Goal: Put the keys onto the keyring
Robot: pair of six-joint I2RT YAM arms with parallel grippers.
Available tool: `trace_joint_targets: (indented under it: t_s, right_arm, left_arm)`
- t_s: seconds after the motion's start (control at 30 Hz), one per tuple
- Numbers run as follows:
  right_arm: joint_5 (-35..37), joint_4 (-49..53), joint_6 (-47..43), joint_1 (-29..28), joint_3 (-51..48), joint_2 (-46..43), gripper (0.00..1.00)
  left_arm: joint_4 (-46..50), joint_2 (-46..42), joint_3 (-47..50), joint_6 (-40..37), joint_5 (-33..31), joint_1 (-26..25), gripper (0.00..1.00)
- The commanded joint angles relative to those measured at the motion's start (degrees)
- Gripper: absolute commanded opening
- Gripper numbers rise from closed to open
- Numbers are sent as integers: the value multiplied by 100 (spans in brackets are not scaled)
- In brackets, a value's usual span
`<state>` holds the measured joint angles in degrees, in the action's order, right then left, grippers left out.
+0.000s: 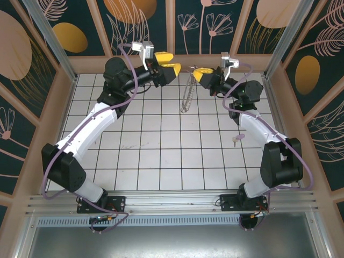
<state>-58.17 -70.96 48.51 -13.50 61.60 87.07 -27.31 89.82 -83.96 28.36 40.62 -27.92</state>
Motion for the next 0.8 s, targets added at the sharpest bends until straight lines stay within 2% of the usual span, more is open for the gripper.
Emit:
trace_joint_targets:
  t_s: [0.0,0.07,0.17,0.33,0.53,0.77]
  right_arm:
    - [379,-1247,588,25,-57,15,0]
    - [499,-1524,785,5,-53,55,0]
    - [650,-1657,893,-60,-21,103,0]
    - [813,-1674,939,-184,45,237,0]
    - [904,-1791,1056,-208,91,412,0]
    - [913,-1848,1117,-290,167,549,0]
  left_arm:
    - [-832,211,82,524,538,32,68]
    - [-1226,318,91,836,826,32,61]
    - [-1823,460,99,1322,1098,32,55]
    - [-2619,547,231,1859,1267,28,46]
    - [-2832,309,570,1886,1009,24,52]
    - [-3117,404,600,2227,1099,17,51]
